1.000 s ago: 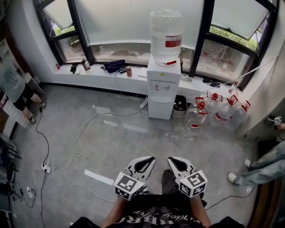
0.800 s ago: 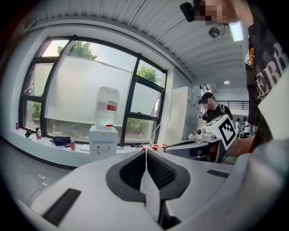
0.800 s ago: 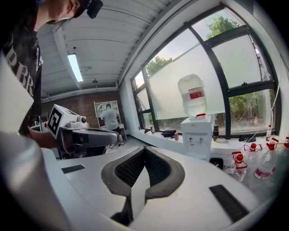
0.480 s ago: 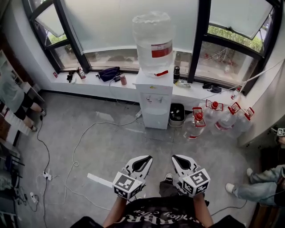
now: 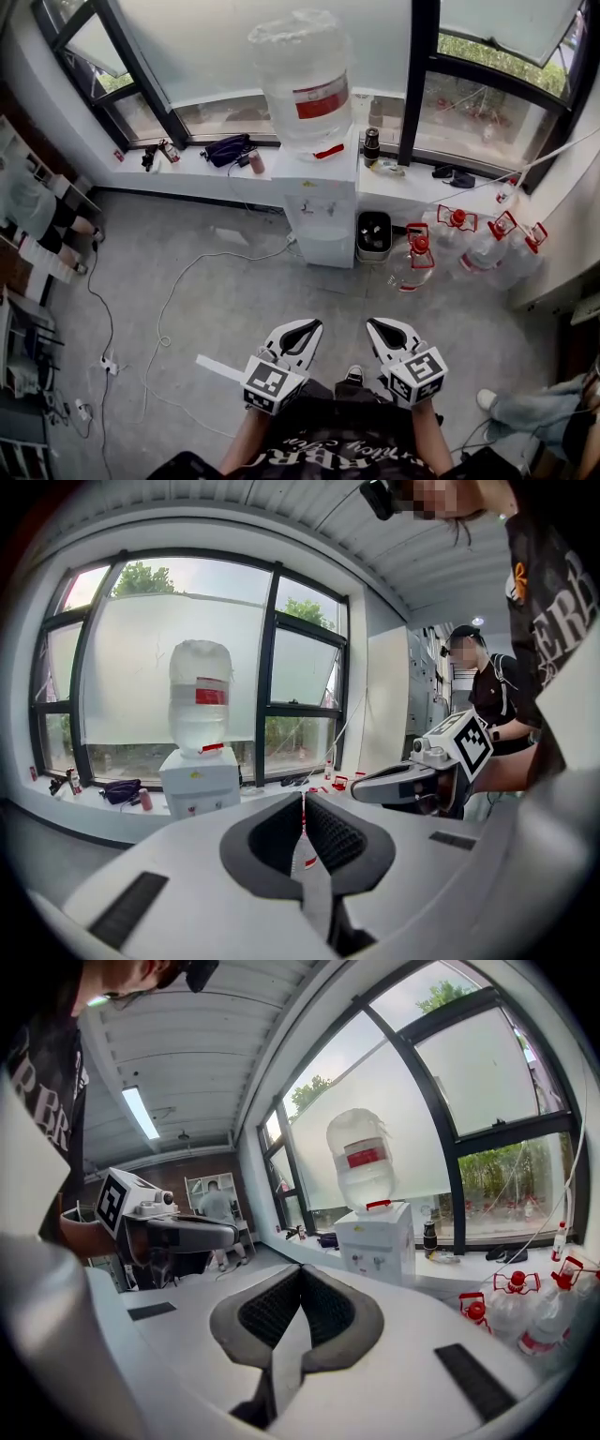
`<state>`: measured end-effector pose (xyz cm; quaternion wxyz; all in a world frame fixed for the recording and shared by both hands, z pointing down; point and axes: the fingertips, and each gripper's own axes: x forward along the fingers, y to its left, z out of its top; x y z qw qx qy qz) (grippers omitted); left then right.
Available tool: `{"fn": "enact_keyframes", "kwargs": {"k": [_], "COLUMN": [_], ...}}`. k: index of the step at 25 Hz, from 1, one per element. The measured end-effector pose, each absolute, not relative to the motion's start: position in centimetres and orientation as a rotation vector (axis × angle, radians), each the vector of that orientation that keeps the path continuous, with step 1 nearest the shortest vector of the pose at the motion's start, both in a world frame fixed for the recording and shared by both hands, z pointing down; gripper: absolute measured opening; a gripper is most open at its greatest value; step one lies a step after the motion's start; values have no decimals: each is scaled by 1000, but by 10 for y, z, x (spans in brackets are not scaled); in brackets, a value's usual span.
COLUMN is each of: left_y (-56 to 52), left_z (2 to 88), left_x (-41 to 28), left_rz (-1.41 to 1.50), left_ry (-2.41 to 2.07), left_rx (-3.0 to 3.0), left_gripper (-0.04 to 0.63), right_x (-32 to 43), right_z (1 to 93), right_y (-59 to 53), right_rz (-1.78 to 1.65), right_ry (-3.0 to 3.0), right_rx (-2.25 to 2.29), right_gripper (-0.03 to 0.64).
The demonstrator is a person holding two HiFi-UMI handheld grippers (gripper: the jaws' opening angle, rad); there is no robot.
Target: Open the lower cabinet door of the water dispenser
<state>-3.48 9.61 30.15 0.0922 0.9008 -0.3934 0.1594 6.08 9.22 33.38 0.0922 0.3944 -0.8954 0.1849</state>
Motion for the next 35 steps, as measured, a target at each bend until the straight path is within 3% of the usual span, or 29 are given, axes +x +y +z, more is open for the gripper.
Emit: {"fn": "enact_keyframes", "kwargs": {"k": [14,24,35], "left_y": [64,-15,-134], "left_z": [314,343,432], "left_x": [-17,-17,-6], "left_rz": [502,587,694], "left_ry": [-1087,-941,-763], "left_rx": [2643,2746,2745], "left_gripper": [18,17,18], "right_x": [82,91,96], "right_z": [362,405,544], "right_y": [51,-38,-185], "right_rz": [639,618,596], "right_ry": [-2633,-2560,-2423], "right_rx": [1208,1310,1314], "right_gripper": [14,18,57]}}
